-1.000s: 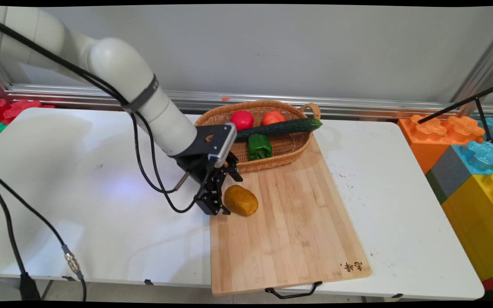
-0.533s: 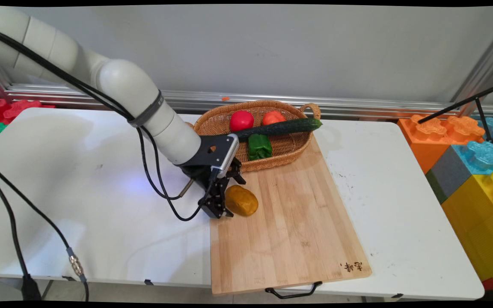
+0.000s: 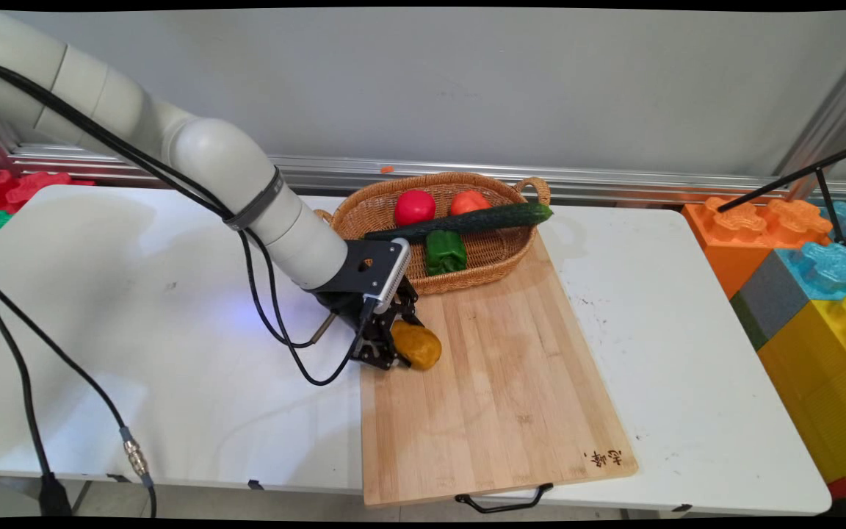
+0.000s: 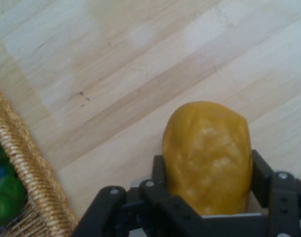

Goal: Place the picked object in the vegetable basket

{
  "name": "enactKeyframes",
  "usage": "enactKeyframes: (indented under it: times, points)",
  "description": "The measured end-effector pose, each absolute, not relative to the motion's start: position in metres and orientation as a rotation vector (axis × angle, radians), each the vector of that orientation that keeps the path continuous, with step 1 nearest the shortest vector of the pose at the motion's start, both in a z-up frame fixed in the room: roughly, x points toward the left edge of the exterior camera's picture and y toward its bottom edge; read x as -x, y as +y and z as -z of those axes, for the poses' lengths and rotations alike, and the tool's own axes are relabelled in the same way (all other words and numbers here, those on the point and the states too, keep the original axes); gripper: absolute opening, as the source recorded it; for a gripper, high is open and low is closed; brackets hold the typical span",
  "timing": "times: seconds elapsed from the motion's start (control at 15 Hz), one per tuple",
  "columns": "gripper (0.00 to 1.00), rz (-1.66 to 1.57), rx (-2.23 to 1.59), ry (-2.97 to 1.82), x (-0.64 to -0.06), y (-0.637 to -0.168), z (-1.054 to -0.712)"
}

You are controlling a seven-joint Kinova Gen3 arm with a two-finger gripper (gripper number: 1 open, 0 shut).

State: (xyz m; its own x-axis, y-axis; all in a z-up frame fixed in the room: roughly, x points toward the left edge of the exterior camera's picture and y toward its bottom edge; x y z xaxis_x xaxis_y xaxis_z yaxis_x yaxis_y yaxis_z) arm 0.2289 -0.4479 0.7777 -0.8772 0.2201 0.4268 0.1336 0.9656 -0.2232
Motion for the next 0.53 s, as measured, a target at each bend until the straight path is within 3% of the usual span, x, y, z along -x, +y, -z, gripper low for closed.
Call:
enactKeyframes:
  times: [0.53]
  points:
    - [0.00,-0.248,0.210,-2.643,-0.227,-0.444,-0.798]
